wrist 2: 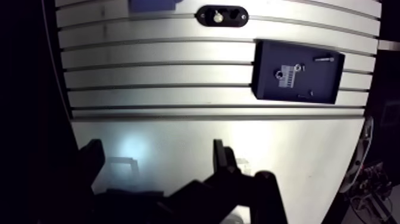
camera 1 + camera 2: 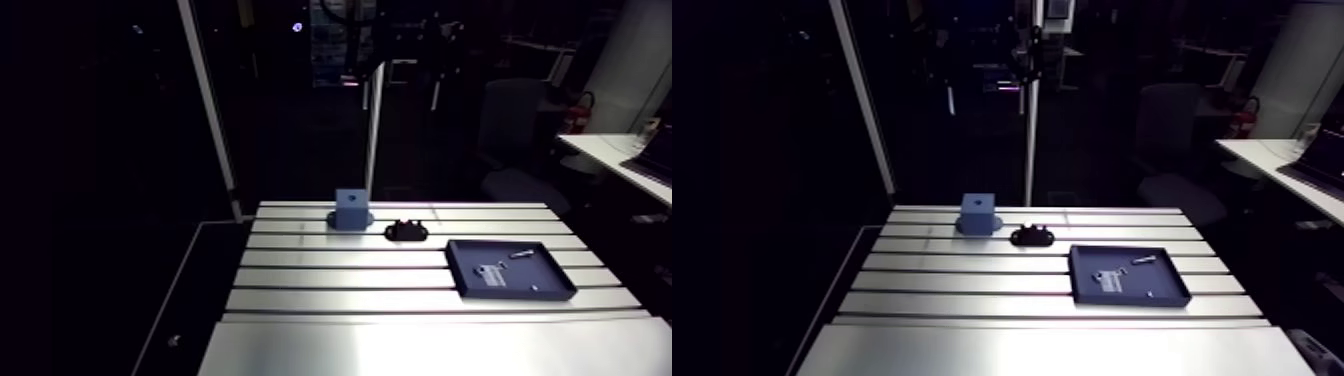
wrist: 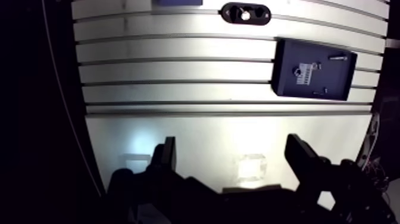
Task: Pick up the M10 bolt and insert it into the hex recess until seated.
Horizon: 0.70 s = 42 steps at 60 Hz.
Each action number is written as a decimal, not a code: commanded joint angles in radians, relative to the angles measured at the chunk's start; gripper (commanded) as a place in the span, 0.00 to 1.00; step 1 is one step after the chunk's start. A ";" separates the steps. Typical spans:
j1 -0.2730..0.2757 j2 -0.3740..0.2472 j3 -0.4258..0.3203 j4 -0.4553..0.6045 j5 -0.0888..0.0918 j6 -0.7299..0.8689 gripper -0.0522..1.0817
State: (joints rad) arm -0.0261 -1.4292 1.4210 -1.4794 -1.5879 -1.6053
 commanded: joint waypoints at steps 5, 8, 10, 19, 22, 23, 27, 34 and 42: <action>0.003 0.023 -0.006 -0.010 -0.003 0.000 0.05; 0.003 0.025 -0.006 -0.015 -0.005 -0.001 0.05; 0.003 0.026 -0.006 -0.019 -0.005 -0.003 0.05; 0.003 0.028 0.004 -0.063 -0.021 -0.014 0.05; 0.003 0.029 0.013 -0.086 -0.032 -0.015 0.05; 0.003 0.029 0.013 -0.086 -0.032 -0.015 0.05; 0.002 0.029 0.023 -0.104 -0.036 -0.015 0.05; -0.003 0.031 0.035 -0.142 -0.039 -0.016 0.05; -0.009 0.055 0.039 -0.160 -0.038 -0.005 0.05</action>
State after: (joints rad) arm -0.0282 -1.3954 1.4486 -1.6005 -1.6224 -1.6187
